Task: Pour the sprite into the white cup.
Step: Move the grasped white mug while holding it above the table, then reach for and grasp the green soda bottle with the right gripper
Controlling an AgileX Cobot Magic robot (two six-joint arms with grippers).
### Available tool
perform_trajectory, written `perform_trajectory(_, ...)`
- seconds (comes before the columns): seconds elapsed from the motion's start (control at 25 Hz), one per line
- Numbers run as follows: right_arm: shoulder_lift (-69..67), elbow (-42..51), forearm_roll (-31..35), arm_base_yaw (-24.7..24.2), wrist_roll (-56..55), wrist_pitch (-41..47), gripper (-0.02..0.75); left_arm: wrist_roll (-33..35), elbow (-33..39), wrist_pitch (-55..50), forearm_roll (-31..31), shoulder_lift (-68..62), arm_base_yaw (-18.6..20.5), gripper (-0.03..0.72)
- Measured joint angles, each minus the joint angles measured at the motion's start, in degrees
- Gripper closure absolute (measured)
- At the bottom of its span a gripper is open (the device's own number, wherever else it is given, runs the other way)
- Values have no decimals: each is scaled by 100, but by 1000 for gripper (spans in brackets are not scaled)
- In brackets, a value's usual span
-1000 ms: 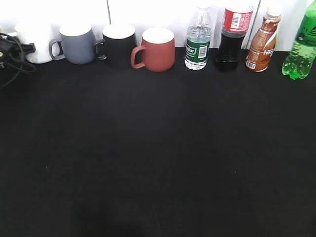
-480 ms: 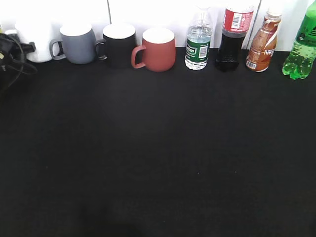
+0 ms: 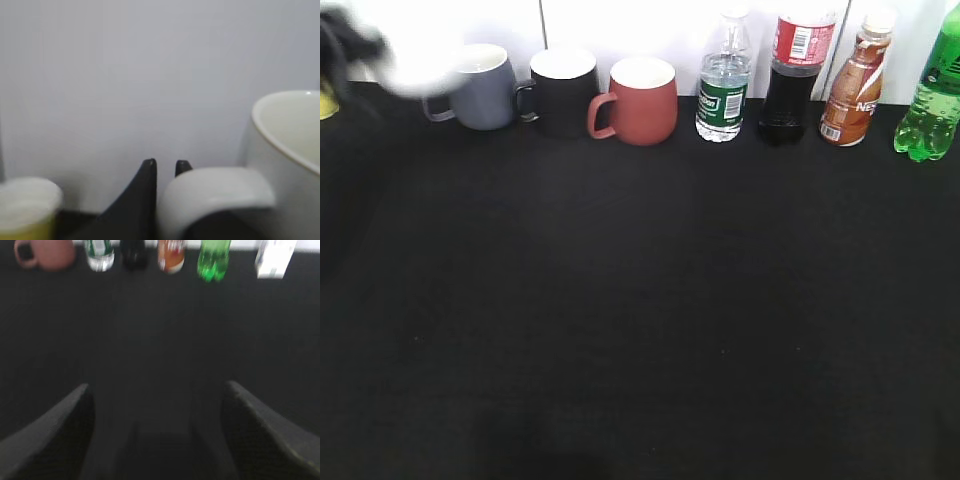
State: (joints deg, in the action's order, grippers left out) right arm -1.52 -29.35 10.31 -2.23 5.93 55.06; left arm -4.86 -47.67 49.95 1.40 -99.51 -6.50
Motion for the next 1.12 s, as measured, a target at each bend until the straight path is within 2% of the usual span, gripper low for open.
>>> perform_trajectory(0.04,-267,85,-30,0,0,-860,152,0,469,110,-140,198,-418,607)
perform_trajectory(0.08,-398,176,-83,0,0,-1284,152,0,578,182,-208,244,-546,607)
perform_trajectory(0.12,-707,418,-226,0,5,-2139,151,0,766,320,-315,284,-830,607)
perform_trajectory(0.16,-1410,876,-312,0,5,-3530,151,0,903,376,-444,284,-1188,608)
perform_trajectory(0.24,-2601,1345,-339,0,5,-5408,151,0,926,387,-498,284,-1598,608)
perform_trajectory(0.32,-4232,1441,-316,0,5,-7051,151,0,933,387,-591,284,-1846,608)
perform_trajectory(0.36,-4684,1441,-322,0,5,-7537,153,0,933,387,-617,284,-1878,608)
perform_trajectory(0.4,-5592,1454,-329,0,-2,-8498,150,0,933,394,-666,284,-1918,608)
perform_trajectory(0.44,-6872,1366,-329,0,-94,-9864,118,0,933,394,-671,284,-1918,608)
perform_trajectory(0.48,-7224,1270,-329,0,-176,-10138,104,0,933,400,-671,284,-1918,608)
perform_trajectory(0.52,-8340,891,-425,0,-332,-10712,83,0,933,400,-671,284,-1918,608)
perform_trajectory(0.64,-9789,27,-470,-7,-414,-11212,76,0,933,405,-671,284,-1918,608)
perform_trajectory(0.76,-10958,-1103,-452,-7,-419,-11256,76,0,933,405,-671,284,-1918,608)
perform_trajectory(1.12,-12273,-2888,-130,-16,-348,-11147,78,0,933,455,-671,269,-1918,609)
